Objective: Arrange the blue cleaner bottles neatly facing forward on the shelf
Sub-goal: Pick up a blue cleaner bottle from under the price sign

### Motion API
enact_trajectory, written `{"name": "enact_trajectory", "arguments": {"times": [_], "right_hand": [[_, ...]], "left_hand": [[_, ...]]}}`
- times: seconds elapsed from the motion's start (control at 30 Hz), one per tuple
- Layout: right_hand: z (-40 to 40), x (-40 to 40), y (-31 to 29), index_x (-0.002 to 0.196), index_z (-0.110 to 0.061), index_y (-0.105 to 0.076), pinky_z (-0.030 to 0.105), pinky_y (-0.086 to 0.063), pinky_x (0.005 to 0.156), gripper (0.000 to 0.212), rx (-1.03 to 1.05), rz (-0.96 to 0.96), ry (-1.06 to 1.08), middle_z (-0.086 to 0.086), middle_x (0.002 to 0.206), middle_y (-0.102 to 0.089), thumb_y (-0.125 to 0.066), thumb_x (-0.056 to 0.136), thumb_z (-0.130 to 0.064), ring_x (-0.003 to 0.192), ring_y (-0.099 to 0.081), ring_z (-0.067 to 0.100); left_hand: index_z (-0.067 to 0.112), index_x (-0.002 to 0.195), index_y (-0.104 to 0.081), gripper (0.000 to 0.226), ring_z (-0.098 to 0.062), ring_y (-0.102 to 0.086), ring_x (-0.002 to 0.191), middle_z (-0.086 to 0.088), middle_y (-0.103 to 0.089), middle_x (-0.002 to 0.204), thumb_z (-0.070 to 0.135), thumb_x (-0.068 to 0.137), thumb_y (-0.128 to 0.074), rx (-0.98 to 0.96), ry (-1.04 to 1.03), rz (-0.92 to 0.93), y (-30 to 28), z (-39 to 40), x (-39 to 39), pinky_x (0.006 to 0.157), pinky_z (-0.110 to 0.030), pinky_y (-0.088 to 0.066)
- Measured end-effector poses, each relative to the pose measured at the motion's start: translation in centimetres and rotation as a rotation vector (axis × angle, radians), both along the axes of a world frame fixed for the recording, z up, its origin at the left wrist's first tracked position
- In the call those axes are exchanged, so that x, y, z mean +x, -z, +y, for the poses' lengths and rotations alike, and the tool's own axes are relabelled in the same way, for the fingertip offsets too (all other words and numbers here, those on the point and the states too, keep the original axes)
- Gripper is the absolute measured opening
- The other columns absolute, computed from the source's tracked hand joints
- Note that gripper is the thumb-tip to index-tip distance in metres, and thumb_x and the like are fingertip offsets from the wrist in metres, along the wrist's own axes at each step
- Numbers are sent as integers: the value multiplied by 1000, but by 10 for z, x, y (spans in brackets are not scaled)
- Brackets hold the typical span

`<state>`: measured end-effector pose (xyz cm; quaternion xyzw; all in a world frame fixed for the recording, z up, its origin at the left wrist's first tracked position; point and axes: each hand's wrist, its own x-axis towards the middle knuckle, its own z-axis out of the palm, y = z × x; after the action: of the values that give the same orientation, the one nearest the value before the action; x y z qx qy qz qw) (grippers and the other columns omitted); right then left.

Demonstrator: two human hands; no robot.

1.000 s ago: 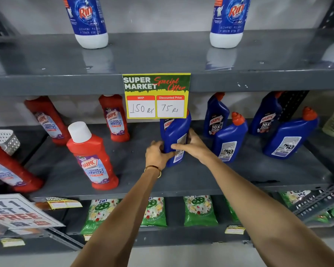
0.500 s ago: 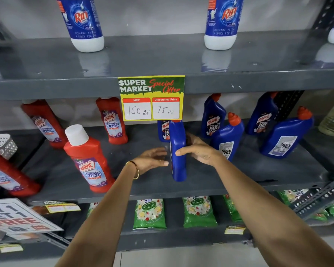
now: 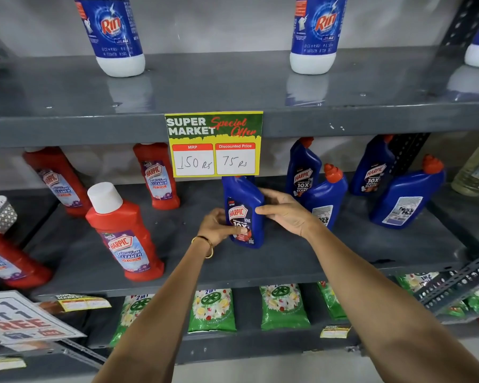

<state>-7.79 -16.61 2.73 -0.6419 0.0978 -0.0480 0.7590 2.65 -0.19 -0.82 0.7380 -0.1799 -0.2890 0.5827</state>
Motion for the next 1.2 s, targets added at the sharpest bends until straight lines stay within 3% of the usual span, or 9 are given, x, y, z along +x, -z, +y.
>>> {"name": "enact_trajectory", "arguments": {"times": [0.13, 0.43, 0.57, 0.7, 0.83, 1.0, 1.1, 1.2], "right_hand": [[-1, 4, 6, 114, -26, -61, 23, -55, 83, 52, -125, 33, 50, 0, 111, -67, -64, 76, 9, 104, -62, 12], [4, 5, 16, 125, -20, -55, 15, -54, 75, 56, -222, 87, 130, -8, 112, -66, -62, 77, 8, 100, -63, 1], [4, -4, 20, 132, -11, -47, 26, -46, 92, 63, -264, 146, 278, 9, 131, -56, -64, 75, 9, 117, -55, 19], [6, -27, 33, 126, -3, -53, 35, -44, 100, 53, -321, 205, 497, 20, 129, -57, -67, 75, 5, 118, -54, 29], [3, -61, 43, 117, -4, -60, 33, -46, 98, 42, -298, 226, 636, 20, 121, -62, -68, 76, 1, 112, -59, 26], [-13, -98, 50, 110, -4, -64, 38, -49, 95, 36, -332, 273, 795, 19, 113, -67, -70, 74, -2, 105, -62, 27], [-36, -114, 50, 111, -4, -63, 47, -49, 96, 38, -337, 318, 837, 21, 115, -66, -71, 74, -6, 108, -61, 31], [-66, -118, 47, 119, -4, -57, 48, -48, 97, 47, -359, 365, 809, 21, 121, -62, -73, 75, -11, 110, -60, 33]], "left_hand": [[17, 95, -45, 66, -15, -57, 82, 5, -58, 90, 18, 47, -90, 142, -139, -179, 9, -4, -7, 72, -29, -48], [16, 93, -44, 63, -18, -56, 82, -1, -59, 95, 21, 49, -89, 193, -207, -191, 19, -6, -18, 71, -28, -48], [1, 107, -46, 68, -29, -60, 95, -15, -62, 111, 23, 57, -86, 238, -319, -120, 25, -9, -32, 79, -36, -48], [-4, 110, -48, 66, -33, -58, 109, -19, -61, 117, 26, 62, -83, 264, -408, 1, 35, -12, -57, 88, -37, -47], [-2, 108, -52, 54, -32, -59, 106, -17, -65, 113, 23, 68, -79, 224, -353, -36, 41, -24, -90, 84, -32, -46], [2, 100, -56, 40, -36, -59, 104, -20, -66, 109, 27, 74, -73, 238, -160, -181, 39, -56, -112, 86, -39, -48], [3, 120, -53, 57, -32, -56, 114, -17, -61, 122, 26, 73, -74, 221, -108, -202, 31, -81, -116, 95, -38, -46], [3, 129, -46, 68, -30, -53, 119, -18, -55, 130, 20, 71, -76, 194, -77, -208, 19, -107, -112, 100, -38, -45]]}}
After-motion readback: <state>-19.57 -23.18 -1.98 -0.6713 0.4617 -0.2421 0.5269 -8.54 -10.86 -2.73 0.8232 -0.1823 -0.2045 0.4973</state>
